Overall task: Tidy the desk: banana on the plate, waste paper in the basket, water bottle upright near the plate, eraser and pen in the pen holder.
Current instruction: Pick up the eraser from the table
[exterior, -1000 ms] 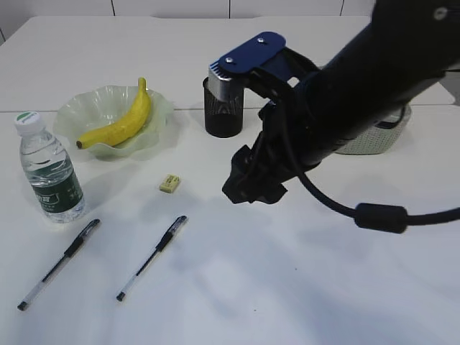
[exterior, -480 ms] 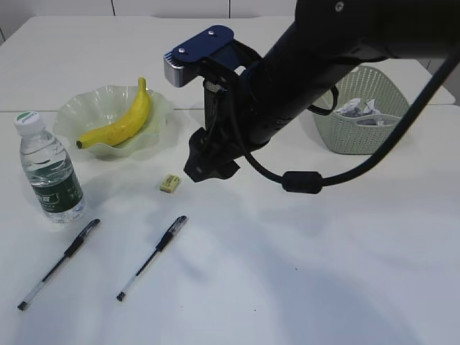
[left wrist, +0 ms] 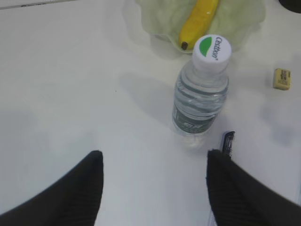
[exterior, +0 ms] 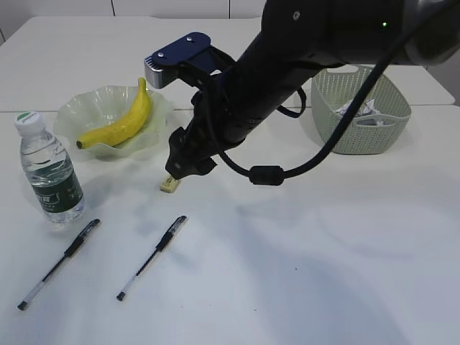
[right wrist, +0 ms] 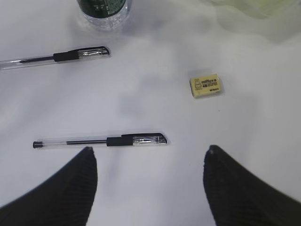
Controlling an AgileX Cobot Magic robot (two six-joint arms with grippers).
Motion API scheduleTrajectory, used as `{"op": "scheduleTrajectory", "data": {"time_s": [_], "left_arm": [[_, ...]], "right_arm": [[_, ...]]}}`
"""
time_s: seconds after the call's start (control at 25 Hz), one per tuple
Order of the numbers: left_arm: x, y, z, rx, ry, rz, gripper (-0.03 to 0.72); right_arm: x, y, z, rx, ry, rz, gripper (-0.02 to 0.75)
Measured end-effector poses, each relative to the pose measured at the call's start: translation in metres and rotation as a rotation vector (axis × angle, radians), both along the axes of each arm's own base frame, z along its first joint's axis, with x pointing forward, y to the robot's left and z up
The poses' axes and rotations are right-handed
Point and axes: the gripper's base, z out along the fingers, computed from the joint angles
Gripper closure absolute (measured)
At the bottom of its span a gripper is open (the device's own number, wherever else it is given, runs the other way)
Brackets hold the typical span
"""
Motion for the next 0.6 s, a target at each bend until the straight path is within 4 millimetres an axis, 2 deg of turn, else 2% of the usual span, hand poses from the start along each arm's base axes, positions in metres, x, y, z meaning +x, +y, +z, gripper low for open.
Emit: {"op": "scheduleTrajectory", "data": {"time_s": [0.36, 0.6], "left_arm": [[0.020, 0.001, -0.023, -0.045, 0.092, -0.003, 0.204], [0.022, 0.001, -0.025, -0.051, 0.100, -0.002, 0.207]], "right_arm": [[0.015, 0.013, -0.016, 0.013, 0.015, 0.021, 0.215], [0.029, 0.023, -0.028, 0.018, 0.016, 0.030, 0.215]]}}
